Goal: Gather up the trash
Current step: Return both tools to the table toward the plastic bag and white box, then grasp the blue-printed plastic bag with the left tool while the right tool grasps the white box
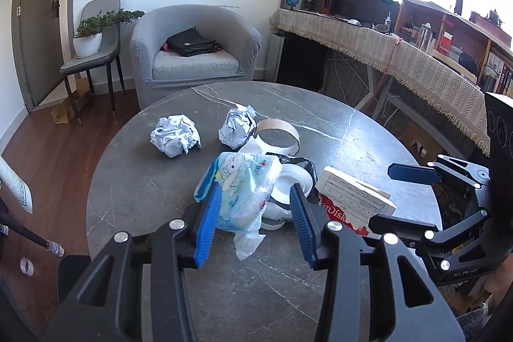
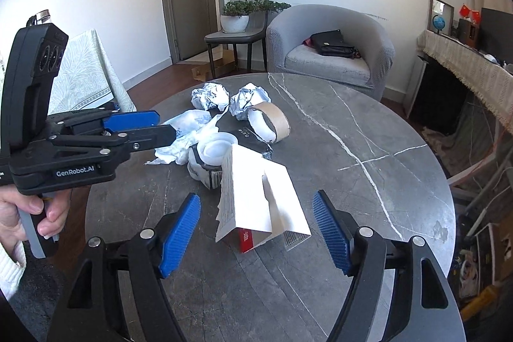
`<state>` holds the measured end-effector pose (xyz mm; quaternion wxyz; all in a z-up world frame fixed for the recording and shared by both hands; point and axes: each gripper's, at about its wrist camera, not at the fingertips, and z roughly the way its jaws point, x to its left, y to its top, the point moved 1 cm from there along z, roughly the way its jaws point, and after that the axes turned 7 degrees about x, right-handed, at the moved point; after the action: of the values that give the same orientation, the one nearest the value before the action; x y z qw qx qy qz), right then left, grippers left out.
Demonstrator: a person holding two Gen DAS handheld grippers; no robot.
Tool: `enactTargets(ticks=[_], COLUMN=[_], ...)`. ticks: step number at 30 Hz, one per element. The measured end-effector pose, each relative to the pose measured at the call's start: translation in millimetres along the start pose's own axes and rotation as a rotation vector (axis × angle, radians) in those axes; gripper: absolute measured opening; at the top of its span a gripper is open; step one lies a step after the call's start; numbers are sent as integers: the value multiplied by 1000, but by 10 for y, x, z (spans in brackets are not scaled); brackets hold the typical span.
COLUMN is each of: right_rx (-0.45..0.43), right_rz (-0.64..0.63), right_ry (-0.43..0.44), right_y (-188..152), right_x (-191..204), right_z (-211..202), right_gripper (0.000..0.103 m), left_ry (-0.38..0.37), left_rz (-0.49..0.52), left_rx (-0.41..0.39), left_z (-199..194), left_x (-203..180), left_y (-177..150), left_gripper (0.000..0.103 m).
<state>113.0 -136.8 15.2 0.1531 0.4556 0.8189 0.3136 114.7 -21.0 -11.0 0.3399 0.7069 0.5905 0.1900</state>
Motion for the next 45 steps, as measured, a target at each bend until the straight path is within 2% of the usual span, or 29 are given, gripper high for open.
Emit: enactTargets(ticks=[3,9,11,14,25,34,36,37,43,45], right_rx=[8,8,13,20,40,75,86,94,87,75], right_rz=[-13,-17,-18,-17,1,56,76,87,120,130], right_ry=[-5,-12,-19,-23,-59,-34,-20,-10,-36,-45], right_y=[-11,-17,-23,-23,60,136,138,137,178,212], right_x=[18,15,7,-13,-48,-75,-99,-113,-165,-172], right_z=[17,8,26,70,252,432,453,467,414,373], right_gripper=[74,74,74,74,74,74,68,61,44,41], left_ry=[-8,-37,-38,-57,-51,-55,-65,-68,-68,-72], left_rz=[-24,-86,-96,-124,-177,-204,-222,-231,-268,-275], left_rx=[4,21,29,21,-24,-43,-44,-42,-41,-48], left_z=[21,111,140,115,-92,-239,-258,-264,-310,-347], left_x=[33,126,135,183,395,575,619,645,754,777], left_y=[19,76,77,89,111,129,127,126,110,105], left_gripper=[44,31,23,17,11,9,9,9,9,9])
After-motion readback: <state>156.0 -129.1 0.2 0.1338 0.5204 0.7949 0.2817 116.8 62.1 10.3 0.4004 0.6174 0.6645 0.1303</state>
